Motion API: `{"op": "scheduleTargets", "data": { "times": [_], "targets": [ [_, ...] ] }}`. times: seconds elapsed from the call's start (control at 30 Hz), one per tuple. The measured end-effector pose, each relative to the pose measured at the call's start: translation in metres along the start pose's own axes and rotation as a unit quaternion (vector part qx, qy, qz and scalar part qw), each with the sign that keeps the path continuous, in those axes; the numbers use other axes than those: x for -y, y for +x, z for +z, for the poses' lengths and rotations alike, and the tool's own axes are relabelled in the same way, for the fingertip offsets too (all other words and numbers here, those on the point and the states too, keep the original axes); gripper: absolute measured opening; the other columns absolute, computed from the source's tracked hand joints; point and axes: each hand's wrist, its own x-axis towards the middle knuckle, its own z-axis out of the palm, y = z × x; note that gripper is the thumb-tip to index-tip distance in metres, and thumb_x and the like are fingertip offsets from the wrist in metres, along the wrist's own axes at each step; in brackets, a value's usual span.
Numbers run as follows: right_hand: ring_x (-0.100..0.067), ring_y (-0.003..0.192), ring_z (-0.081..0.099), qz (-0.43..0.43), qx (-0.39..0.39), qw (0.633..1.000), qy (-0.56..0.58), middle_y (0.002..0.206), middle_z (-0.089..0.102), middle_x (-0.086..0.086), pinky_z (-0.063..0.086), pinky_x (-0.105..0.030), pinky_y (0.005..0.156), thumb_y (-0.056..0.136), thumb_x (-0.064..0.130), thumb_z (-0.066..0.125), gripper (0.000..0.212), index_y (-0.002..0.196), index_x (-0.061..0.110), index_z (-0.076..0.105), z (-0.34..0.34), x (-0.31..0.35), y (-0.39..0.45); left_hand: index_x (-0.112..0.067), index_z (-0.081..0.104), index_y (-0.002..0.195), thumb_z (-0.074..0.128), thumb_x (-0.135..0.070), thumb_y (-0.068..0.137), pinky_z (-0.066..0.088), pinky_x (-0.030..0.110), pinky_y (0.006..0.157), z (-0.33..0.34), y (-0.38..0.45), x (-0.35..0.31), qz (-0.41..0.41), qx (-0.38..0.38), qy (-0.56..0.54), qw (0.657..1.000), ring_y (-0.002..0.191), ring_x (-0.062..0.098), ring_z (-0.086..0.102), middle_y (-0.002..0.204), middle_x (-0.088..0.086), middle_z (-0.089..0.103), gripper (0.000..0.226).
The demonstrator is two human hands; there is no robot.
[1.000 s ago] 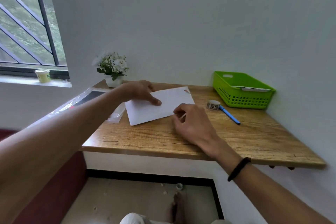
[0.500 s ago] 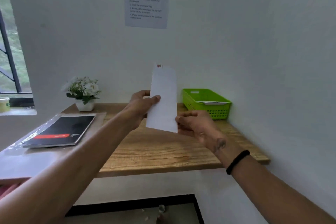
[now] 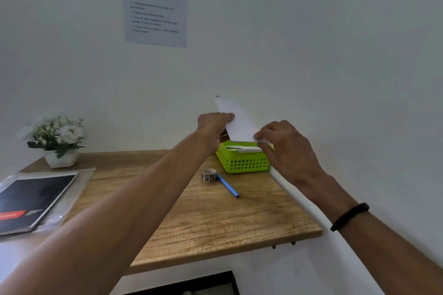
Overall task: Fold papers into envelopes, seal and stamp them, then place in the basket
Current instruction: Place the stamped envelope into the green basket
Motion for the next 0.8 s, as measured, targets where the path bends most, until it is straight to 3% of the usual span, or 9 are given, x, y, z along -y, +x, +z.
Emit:
{"op": "scheduleTargets", "data": {
  "times": [0.1, 0.2, 0.33, 0.4, 0.47, 0.53, 0.6, 0.67, 0.8],
  "targets": [
    [-0.027, 0.084, 0.066, 0.0, -0.031, 0.997, -0.068, 0.092, 0.069, -0.001, 0.056, -0.04, 0.053, 0.084, 0.001, 0.078, 0.016, 0.092, 0.015, 0.076, 0.011, -0.019, 0.01, -0.003, 0.063, 0.104, 0.077, -0.011, 0.094, 0.063, 0.036, 0.064, 0.009, 0.016, 0.005, -0.027, 0.035, 0.006, 0.999, 0.076, 0.024, 0.072, 0.091, 0.014, 0.072, 0.019],
    [-0.029, 0.073, 0.061, 0.015, -0.028, 0.995, -0.097, 0.085, 0.062, -0.006, 0.054, -0.04, 0.049, 0.078, -0.007, 0.078, 0.019, 0.086, 0.009, 0.071, 0.026, -0.038, 0.019, 0.0, 0.065, 0.117, 0.076, -0.023, 0.096, 0.065, 0.036, 0.076, 0.01, 0.027, 0.01, -0.019, 0.087, 0.066, 0.994, 0.086, 0.026, 0.078, 0.094, 0.014, 0.075, 0.032],
    [-0.028, 0.065, 0.057, 0.021, 0.028, 0.991, -0.132, 0.078, 0.056, -0.007, 0.038, -0.031, 0.044, 0.071, -0.01, 0.079, 0.023, 0.077, 0.008, 0.065, 0.035, -0.045, 0.029, 0.001, 0.04, 0.152, 0.076, -0.027, 0.096, 0.064, 0.039, 0.085, 0.003, 0.034, 0.018, 0.022, 0.143, 0.149, 0.978, 0.09, 0.027, 0.079, 0.1, 0.017, 0.076, 0.071],
    [-0.029, 0.067, 0.057, 0.021, 0.057, 0.989, -0.138, 0.079, 0.057, -0.008, 0.033, -0.031, 0.048, 0.074, -0.009, 0.076, 0.022, 0.079, 0.009, 0.064, 0.039, -0.046, 0.032, -0.008, 0.053, 0.146, 0.078, -0.033, 0.093, 0.063, 0.044, 0.092, -0.001, 0.034, 0.02, 0.057, 0.179, 0.201, 0.961, 0.089, 0.024, 0.079, 0.104, 0.016, 0.078, 0.064],
    [-0.029, 0.076, 0.059, 0.023, 0.072, 0.987, -0.144, 0.087, 0.058, -0.009, 0.034, -0.033, 0.054, 0.082, -0.005, 0.07, 0.017, 0.088, 0.01, 0.066, 0.042, -0.047, 0.034, -0.016, 0.072, 0.122, 0.081, -0.045, 0.087, 0.064, 0.041, 0.091, -0.003, 0.032, 0.023, 0.11, 0.199, 0.264, 0.937, 0.086, 0.017, 0.079, 0.1, 0.008, 0.081, 0.047],
    [-0.029, 0.087, 0.059, 0.03, 0.088, 0.985, -0.144, 0.096, 0.059, -0.008, 0.036, -0.034, 0.059, 0.089, -0.001, 0.063, 0.015, 0.096, 0.012, 0.065, 0.044, -0.047, 0.037, -0.023, 0.077, 0.108, 0.083, -0.054, 0.081, 0.063, 0.023, 0.078, -0.004, 0.031, 0.028, 0.18, 0.187, 0.345, 0.902, 0.077, 0.007, 0.077, 0.09, -0.001, 0.08, 0.041],
    [-0.027, 0.088, 0.058, 0.032, 0.103, 0.982, -0.153, 0.098, 0.058, -0.007, 0.035, -0.034, 0.06, 0.092, 0.002, 0.061, 0.014, 0.099, 0.014, 0.064, 0.048, -0.047, 0.037, -0.028, 0.078, 0.104, 0.082, -0.055, 0.082, 0.051, 0.015, 0.063, -0.006, 0.033, 0.034, 0.287, 0.145, 0.457, 0.83, 0.067, 0.001, 0.069, 0.077, -0.008, 0.074, 0.036],
    [-0.026, 0.084, 0.054, 0.026, 0.119, 0.979, -0.166, 0.096, 0.057, -0.006, 0.033, -0.034, 0.059, 0.091, 0.001, 0.061, 0.014, 0.099, 0.013, 0.063, 0.053, -0.047, 0.035, -0.027, 0.08, 0.103, 0.074, -0.05, 0.091, 0.042, 0.025, 0.062, -0.008, 0.036, 0.041, 0.382, 0.108, 0.54, 0.743, 0.064, 0.003, 0.058, 0.069, -0.012, 0.063, 0.026],
    [-0.026, 0.083, 0.053, 0.018, 0.15, 0.972, -0.178, 0.098, 0.057, -0.007, 0.034, -0.035, 0.059, 0.088, -0.005, 0.06, 0.02, 0.1, 0.011, 0.062, 0.062, -0.05, 0.034, -0.028, 0.079, 0.111, 0.059, -0.045, 0.103, 0.042, 0.032, 0.068, -0.007, 0.038, 0.05, 0.437, 0.08, 0.604, 0.662, 0.081, 0.015, 0.057, 0.09, -0.008, 0.058, 0.027]
  ]
}}
